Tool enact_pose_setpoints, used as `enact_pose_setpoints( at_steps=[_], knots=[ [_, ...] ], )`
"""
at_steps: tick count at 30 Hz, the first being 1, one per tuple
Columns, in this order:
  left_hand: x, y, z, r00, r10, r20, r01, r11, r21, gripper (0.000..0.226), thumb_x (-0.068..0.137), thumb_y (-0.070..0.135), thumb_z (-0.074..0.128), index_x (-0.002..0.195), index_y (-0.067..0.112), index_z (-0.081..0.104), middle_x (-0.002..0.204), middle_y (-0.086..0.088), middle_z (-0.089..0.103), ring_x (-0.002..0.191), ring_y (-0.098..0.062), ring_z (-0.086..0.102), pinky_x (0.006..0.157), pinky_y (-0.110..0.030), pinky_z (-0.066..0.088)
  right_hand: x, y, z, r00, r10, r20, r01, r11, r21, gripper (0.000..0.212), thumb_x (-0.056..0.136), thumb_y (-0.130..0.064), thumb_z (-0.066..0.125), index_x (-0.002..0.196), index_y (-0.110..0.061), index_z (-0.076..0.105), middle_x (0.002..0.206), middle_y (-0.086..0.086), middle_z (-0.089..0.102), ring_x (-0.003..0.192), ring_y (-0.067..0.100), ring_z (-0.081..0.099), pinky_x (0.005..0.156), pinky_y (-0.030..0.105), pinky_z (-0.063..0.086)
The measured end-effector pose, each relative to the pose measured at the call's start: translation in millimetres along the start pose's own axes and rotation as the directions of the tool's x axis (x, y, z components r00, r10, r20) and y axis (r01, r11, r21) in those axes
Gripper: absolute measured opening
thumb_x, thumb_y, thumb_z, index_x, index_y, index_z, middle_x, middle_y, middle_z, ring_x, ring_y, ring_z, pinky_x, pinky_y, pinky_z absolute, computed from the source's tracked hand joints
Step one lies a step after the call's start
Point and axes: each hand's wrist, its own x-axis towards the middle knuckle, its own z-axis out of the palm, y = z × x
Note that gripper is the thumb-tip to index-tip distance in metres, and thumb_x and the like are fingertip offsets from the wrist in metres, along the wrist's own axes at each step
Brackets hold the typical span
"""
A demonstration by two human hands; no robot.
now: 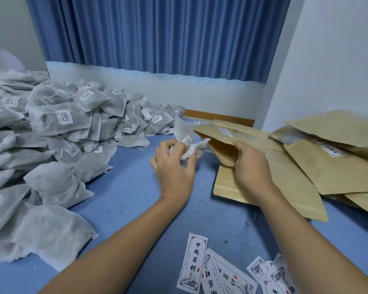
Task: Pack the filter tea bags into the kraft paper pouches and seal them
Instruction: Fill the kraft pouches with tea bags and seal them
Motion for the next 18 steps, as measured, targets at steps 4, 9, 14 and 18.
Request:
enact_pose_setpoints(
  at_steps=[4, 9, 14, 18],
  knots=[
    [-12, 12, 2, 0.988, 0.157, -0.001, -0.157, 0.988, -0.005, 0.007, 0.085, 0.025, 0.072, 0.088, 0.022, 0.068, 0.106, 0.002, 0.058, 0.097, -0.021, 0.057, 0.086, -0.043, 0.039, 0, 4, 7, 1.0, -0.006, -0.004, 0.006, 1.0, -0.016, 0.067, 0.087, 0.004, 0.035, 0.139, -0.033, 0.053, 0.105, 0.013, 0.07, 0.1, 0.037, 0.058, 0.091, 0.045, 0.048],
    [-18, 23, -1, 0.913, 0.406, 0.052, -0.408, 0.912, 0.049, 0.011, 0.079, 0.019, 0.067, 0.089, 0.019, 0.071, 0.105, 0.005, 0.067, 0.096, -0.019, 0.061, 0.088, -0.043, 0.039, 14, 13, -1, 1.0, -0.029, 0.012, 0.027, 0.993, 0.115, 0.056, 0.093, 0.0, 0.039, 0.135, -0.031, 0.061, 0.122, 0.008, 0.07, 0.112, 0.035, 0.059, 0.09, 0.031, 0.047],
    [-12, 41, 9, 0.835, 0.344, 0.43, -0.435, 0.891, 0.132, 0.005, 0.09, 0.009, 0.061, 0.093, 0.011, 0.065, 0.098, -0.002, 0.066, 0.09, -0.026, 0.061, 0.073, -0.032, 0.038, 21, 18, -18, 0.997, -0.061, 0.05, 0.052, 0.985, 0.164, 0.049, 0.09, -0.001, 0.044, 0.119, -0.03, 0.071, 0.114, 0.004, 0.073, 0.087, 0.02, 0.053, 0.075, 0.025, 0.037],
    [10, 56, 27, 0.769, 0.053, 0.638, -0.361, 0.859, 0.364, 0.016, 0.089, 0.007, 0.062, 0.1, 0.017, 0.056, 0.104, -0.004, 0.057, 0.09, -0.029, 0.058, 0.065, -0.034, 0.032, 23, 19, -22, 0.99, -0.092, 0.11, 0.075, 0.986, 0.152, 0.055, 0.088, 0.001, 0.042, 0.127, -0.029, 0.068, 0.12, 0.004, 0.071, 0.104, 0.026, 0.062, 0.078, 0.023, 0.04]
  ],
)
